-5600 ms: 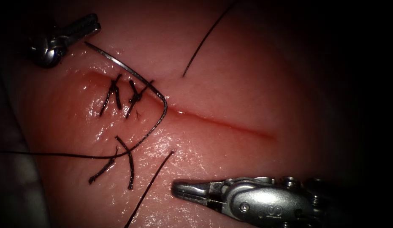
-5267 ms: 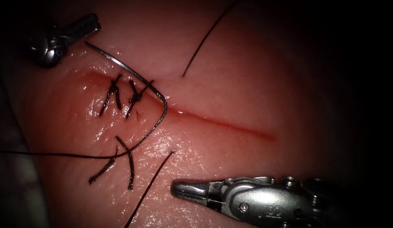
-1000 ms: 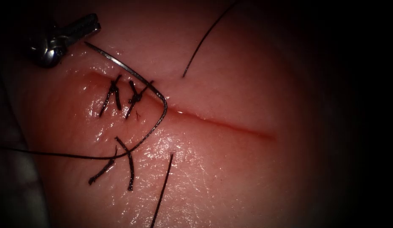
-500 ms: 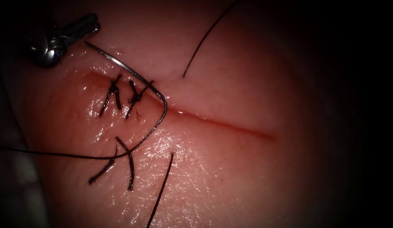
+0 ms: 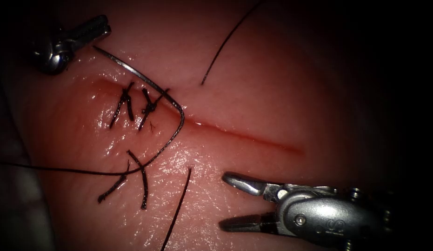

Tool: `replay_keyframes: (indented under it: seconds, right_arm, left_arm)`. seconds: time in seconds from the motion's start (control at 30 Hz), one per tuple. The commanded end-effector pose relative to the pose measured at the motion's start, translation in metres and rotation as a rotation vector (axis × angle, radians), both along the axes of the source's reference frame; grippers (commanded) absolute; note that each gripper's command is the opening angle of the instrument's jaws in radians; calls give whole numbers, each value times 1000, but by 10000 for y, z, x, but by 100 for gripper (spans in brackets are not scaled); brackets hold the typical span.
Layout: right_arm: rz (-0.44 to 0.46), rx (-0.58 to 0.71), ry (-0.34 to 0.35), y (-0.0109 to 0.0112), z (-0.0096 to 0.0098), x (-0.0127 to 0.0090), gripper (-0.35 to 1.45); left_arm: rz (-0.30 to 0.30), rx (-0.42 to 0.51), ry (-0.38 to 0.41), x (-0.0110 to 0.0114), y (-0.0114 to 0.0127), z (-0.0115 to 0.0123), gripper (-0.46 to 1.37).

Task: Wound Closure
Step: Pull the string through the cut with the right gripper

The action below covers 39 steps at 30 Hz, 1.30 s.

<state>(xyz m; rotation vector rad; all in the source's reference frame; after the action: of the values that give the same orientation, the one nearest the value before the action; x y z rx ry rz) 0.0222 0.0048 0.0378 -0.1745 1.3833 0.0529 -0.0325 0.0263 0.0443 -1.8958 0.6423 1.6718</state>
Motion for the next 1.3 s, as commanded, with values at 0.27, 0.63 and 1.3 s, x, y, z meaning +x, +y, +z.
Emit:
replay_keyframes:
  seconds: [0.27,0.63,1.3]
  right_arm:
    - [-13,0,25,9,10,31,118]
    - [-9,1,25,6,14,43,114]
    - [-110,8,45,-18,3,40,-35]
  left_arm:
    - [1,0,0,0,0,0,-39]
    - [1,0,0,0,0,0,-39]
    - [1,0,0,0,0,0,-39]
